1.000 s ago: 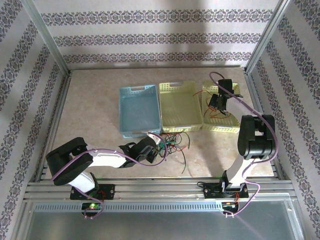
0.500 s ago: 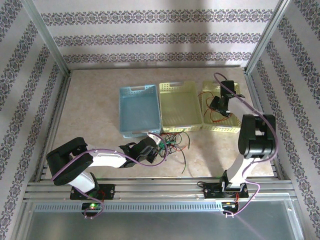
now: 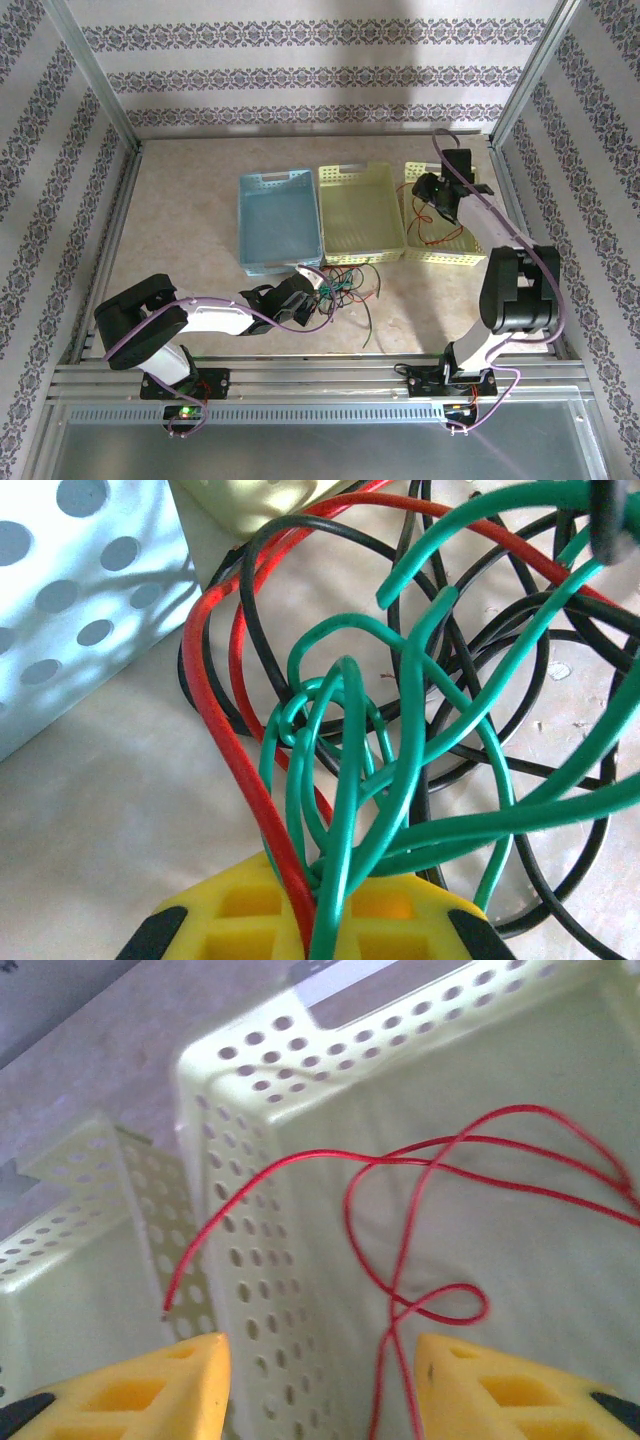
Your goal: Untangle the cables
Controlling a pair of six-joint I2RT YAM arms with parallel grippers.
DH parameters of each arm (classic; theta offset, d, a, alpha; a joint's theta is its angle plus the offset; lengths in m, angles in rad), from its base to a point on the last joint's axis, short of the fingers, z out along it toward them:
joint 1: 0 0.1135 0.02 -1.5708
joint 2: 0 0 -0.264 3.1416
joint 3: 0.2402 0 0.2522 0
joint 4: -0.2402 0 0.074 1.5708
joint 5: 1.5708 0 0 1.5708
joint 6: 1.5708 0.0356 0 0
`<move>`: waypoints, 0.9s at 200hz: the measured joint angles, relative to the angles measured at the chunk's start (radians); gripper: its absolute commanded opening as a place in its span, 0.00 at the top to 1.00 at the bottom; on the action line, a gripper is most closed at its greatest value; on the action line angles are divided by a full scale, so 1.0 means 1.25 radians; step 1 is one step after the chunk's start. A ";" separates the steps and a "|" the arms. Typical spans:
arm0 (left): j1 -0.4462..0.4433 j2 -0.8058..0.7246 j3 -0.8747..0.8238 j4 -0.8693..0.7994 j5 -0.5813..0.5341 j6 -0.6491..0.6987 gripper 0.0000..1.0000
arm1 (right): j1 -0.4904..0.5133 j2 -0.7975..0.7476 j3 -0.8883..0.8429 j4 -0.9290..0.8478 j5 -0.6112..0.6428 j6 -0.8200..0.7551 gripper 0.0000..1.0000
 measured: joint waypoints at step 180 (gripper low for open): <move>-0.010 0.017 0.017 -0.008 -0.020 0.000 1.00 | 0.003 0.146 0.048 0.005 0.047 0.023 0.50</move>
